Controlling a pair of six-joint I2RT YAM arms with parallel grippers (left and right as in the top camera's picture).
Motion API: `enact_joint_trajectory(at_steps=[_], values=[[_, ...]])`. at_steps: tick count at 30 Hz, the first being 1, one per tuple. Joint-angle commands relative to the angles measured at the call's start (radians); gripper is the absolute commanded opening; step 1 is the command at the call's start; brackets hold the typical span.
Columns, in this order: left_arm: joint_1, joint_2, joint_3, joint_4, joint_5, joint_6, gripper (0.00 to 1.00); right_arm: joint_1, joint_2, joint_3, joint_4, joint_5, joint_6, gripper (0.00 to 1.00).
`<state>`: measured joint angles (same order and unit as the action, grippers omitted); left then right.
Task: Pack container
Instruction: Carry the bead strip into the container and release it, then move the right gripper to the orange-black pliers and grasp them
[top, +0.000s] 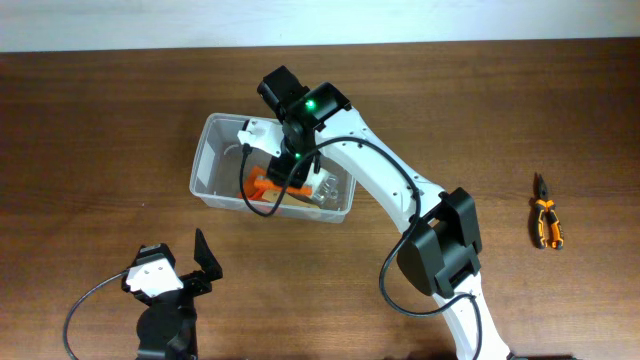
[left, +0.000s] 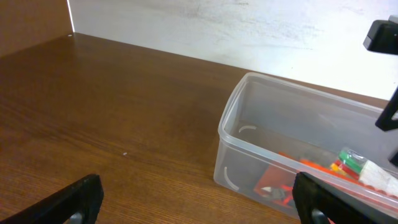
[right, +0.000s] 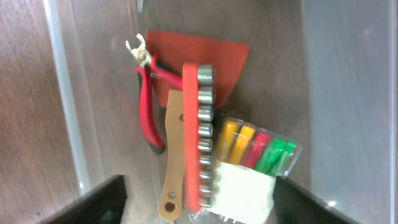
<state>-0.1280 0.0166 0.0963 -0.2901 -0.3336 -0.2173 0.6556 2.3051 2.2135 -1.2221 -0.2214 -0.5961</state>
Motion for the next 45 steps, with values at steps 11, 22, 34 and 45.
enact_joint_trajectory(at_steps=[11,22,34,45], values=[[-0.003,-0.005,-0.003,-0.002,-0.004,0.009,0.99,-0.148,-0.196,0.122,-0.257,0.158,0.202,0.87],[-0.003,-0.005,-0.003,-0.002,-0.004,0.009,0.99,-0.587,-0.296,0.123,-0.477,0.137,0.301,0.86],[-0.003,-0.005,-0.003,-0.002,-0.004,0.009,0.99,-0.91,-0.51,-0.091,-0.472,0.045,0.319,0.9],[-0.003,-0.005,-0.003,-0.001,-0.003,0.009,0.99,-1.032,-0.576,-0.692,-0.106,0.053,0.336,0.91]])
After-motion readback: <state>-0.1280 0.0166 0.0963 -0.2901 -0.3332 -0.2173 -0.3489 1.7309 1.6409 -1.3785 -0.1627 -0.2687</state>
